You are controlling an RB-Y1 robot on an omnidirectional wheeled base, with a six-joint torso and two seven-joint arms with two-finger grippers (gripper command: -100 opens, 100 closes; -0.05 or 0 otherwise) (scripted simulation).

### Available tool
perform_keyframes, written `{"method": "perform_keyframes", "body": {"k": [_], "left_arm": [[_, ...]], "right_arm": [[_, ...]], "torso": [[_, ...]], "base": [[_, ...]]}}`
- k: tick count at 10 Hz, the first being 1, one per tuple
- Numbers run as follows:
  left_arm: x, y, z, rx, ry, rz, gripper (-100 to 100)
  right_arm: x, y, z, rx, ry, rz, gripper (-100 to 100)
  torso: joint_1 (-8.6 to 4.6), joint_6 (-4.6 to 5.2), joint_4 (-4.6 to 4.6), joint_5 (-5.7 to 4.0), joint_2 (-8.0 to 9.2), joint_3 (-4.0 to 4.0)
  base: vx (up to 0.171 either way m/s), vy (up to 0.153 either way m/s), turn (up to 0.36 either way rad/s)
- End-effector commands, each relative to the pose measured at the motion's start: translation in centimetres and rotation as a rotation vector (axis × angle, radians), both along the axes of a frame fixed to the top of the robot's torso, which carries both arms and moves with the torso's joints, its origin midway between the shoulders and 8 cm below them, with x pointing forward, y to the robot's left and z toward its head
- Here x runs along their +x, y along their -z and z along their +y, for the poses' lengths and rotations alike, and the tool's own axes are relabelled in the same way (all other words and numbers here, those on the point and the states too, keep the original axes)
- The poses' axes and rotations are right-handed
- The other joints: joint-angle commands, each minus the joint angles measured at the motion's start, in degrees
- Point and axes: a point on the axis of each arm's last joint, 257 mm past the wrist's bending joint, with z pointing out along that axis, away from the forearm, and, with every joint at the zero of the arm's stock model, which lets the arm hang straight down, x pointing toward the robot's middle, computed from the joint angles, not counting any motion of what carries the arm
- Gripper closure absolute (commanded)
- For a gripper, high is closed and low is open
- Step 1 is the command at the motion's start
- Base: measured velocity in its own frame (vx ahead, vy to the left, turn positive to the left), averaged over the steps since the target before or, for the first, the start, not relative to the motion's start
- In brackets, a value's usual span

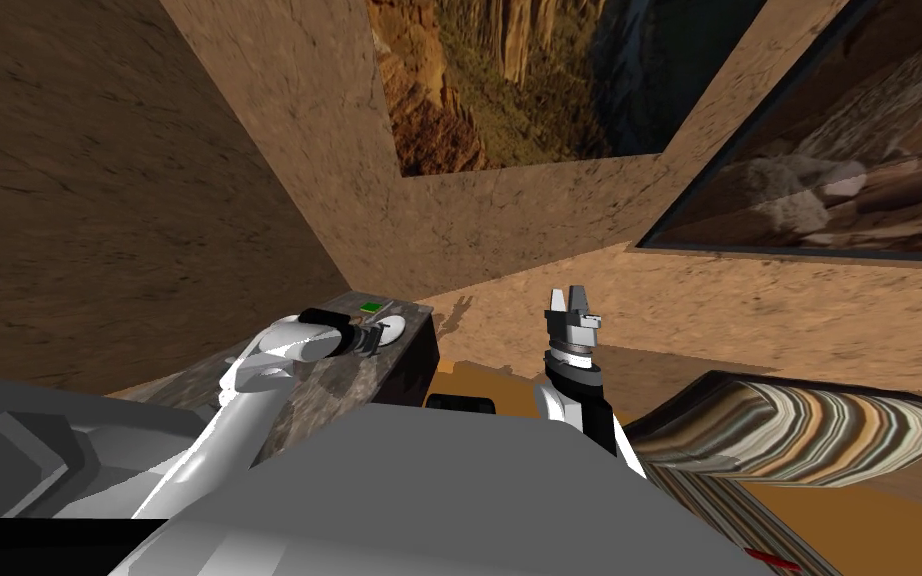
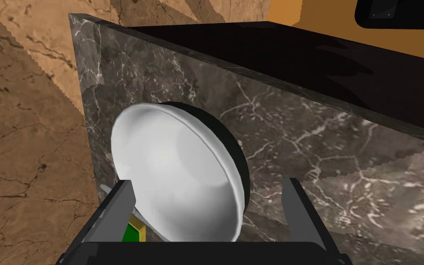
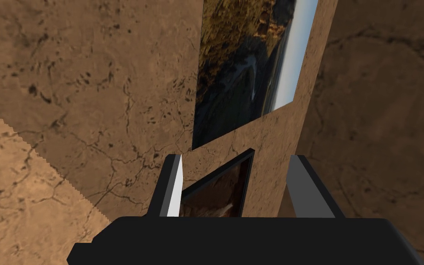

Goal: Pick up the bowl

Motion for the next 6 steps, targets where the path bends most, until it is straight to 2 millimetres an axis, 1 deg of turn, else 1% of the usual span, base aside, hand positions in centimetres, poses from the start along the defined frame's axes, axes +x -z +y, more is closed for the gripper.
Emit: {"method": "perform_keyframes", "body": {"k": [1, 2, 3, 6], "left_arm": [[-0.9, 0.4, 0.5, 0.003, -0.012, 0.04, -100], [-1.5, 0.7, 1.2, 0.002, -0.03, 0.069, -100], [-1.7, 0.8, 1.2, 0.003, -0.03, 0.079, -100], [-4.0, 1.9, 2.9, -0.006, -0.078, 0.177, -100]], "right_arm": [[0.0, 0.0, 0.0, 0.0, 0.0, 0.0, 0], [0.0, 0.0, 0.0, 0.0, 0.0, 0.0, 0], [0.0, 0.0, 0.0, 0.0, 0.0, 0.0, 0], [0.0, 0.0, 0.0, 0.0, 0.0, 0.0, 0]], "torso": [[0.0, 0.0, 0.0, 0.0, 0.0, 0.0], [-0.02, 0.0, 0.0, 0.0, 0.03, 0.01], [-0.05, 0.0, 0.01, -0.01, 0.02, 0.01], [-0.08, 0.01, 0.01, -0.01, 0.04, 0.02]], "base": [[0.065, 0.02, 0.0], [0.07, 0.009, 0.003], [0.049, 0.006, 0.003], [0.065, 0.011, 0.005]]}}
